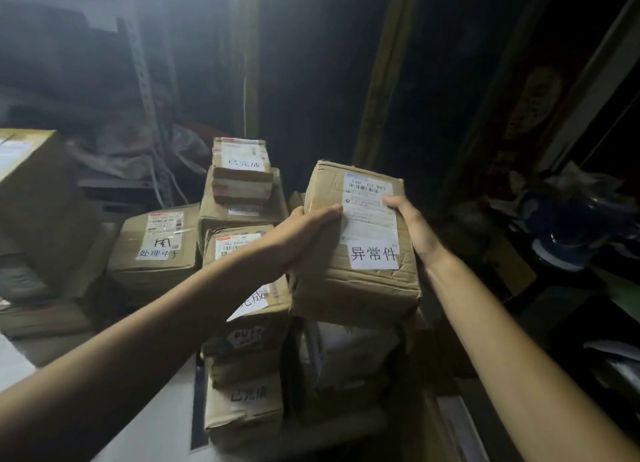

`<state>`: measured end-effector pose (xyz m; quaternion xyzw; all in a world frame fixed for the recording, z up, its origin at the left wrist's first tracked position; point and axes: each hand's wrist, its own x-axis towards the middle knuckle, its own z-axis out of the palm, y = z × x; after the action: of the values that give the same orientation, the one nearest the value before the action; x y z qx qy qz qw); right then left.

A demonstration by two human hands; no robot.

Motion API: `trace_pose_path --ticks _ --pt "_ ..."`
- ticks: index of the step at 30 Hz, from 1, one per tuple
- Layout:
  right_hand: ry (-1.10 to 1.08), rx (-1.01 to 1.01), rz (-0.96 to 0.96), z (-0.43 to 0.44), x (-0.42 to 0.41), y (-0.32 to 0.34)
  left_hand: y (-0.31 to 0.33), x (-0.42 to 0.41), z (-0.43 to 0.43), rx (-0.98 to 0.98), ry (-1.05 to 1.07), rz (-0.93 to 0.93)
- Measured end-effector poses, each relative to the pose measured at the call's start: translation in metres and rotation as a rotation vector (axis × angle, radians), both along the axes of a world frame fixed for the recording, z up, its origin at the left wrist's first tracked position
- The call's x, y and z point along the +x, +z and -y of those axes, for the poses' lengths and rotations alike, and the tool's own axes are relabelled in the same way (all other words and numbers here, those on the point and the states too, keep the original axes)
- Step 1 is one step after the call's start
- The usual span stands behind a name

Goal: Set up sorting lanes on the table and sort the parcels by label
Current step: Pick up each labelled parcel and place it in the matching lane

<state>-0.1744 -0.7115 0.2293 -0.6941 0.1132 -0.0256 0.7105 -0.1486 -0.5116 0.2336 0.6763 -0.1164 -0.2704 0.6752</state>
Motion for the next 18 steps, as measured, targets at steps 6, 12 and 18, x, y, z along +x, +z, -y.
trace_pose_path --ticks 6,12,18 --pt "0.119 0.002 -0.085 0.035 0.052 -0.001 0.009 0.019 0.034 0.103 0.108 -0.108" --pt "0.214 -0.126 -0.231 0.031 0.082 -0.039 -0.006 0.024 0.043 0.373 0.328 -0.087" --pt "0.269 -0.216 -0.239 0.034 0.093 -0.049 -0.011 0.034 0.047 0.553 0.391 0.038"
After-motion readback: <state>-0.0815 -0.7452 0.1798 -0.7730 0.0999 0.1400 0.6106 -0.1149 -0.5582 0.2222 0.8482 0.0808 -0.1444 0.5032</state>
